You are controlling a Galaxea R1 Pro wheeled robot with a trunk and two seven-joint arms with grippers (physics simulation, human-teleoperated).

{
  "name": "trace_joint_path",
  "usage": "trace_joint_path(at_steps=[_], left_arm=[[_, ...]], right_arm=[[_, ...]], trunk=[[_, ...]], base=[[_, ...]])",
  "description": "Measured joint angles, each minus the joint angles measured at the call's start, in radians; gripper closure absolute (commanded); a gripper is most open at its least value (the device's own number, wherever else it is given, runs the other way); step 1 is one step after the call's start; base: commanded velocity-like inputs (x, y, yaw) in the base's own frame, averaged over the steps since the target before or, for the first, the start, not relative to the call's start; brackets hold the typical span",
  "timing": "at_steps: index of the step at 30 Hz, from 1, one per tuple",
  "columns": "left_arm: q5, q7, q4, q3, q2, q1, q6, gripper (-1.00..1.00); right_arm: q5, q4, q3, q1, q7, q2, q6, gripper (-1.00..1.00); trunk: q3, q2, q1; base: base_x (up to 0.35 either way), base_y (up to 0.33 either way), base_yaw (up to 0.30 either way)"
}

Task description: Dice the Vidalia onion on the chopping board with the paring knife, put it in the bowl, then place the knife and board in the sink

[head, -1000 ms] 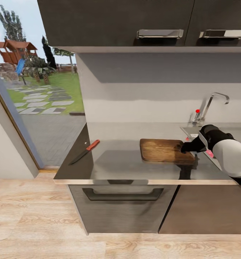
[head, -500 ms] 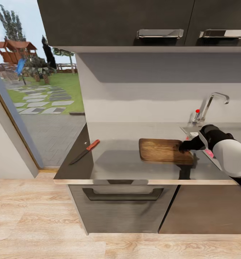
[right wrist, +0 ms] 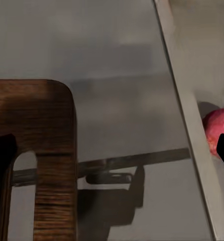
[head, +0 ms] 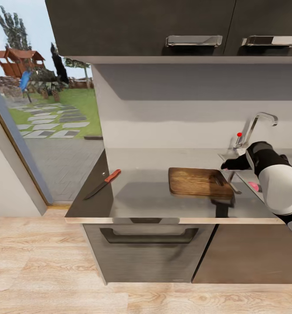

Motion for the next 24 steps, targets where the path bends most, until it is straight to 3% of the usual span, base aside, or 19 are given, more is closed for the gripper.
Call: trace_joint_path(at_steps=[8,17,19,24], left_arm=[[0.001,0.000,0.001,0.000,0.000,0.000,0.000,-1.00],[0.001,0.000,0.002,-0.001,0.000,0.000,0.000,-1.00],[-0.001,0.000,0.002,-0.001,0.000,0.000,0.000,-1.00],[0.000,0.000,0.003,-0.001,0.000,0.000,-0.001,-1.00]], right_arm=[[-0.002,-0.009,-0.001,0.000,0.006,-0.004,-0.037,-1.00],[-0.007,0.057,-0.006,0.016,0.001,-0.022,-0.359,-1.00],[-0.036,0.078,-0.006,0.042,0.001,-0.024,-0.457,-1.00],[-0.128,0.084,-0.006,0.068,-0.002,-0.023,-0.527,-1.00]], trunk=[[0.000,0.000,0.000],[0.009,0.000,0.001],[0.012,0.000,0.001],[0.020,0.000,0.001]], base=[[-0.001,0.000,0.000],[-0.166,0.000,0.000],[-0.326,0.000,0.000],[-0.324,0.000,0.000]])
